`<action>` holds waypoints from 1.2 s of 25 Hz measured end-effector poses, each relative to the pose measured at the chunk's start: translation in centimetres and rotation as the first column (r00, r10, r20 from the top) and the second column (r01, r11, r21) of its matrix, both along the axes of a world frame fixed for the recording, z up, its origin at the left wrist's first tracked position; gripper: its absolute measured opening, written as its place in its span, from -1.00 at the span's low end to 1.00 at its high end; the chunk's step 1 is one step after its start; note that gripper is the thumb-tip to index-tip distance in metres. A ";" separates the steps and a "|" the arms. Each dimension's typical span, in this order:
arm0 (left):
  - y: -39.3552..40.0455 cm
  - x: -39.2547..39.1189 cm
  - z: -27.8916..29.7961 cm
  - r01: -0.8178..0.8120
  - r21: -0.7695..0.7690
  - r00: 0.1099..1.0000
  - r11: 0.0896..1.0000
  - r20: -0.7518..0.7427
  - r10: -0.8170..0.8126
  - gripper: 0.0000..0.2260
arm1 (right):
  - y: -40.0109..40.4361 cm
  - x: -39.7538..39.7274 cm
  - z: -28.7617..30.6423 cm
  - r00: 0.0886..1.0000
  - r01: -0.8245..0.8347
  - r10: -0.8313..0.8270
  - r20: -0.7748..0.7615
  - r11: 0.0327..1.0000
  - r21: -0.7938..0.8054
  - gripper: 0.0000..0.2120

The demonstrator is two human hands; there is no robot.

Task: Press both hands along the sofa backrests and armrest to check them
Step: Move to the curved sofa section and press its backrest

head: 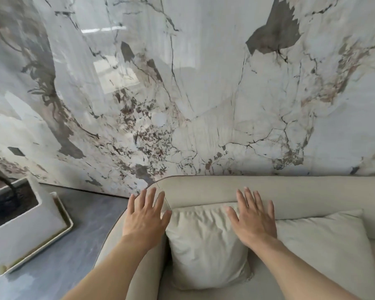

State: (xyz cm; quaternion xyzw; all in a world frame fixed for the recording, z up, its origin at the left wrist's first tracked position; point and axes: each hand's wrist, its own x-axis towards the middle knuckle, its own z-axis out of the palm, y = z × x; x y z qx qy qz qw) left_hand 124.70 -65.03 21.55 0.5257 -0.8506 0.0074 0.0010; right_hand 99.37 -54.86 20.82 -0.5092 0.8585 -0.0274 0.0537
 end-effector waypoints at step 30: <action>-23.1 -12.9 -28.1 0.137 -0.165 0.989 0.977 -0.039 -0.146 -0.29 | -22.7 -6.9 -30.6 0.977 0.044 -0.114 -0.182 0.936 -0.350 -0.26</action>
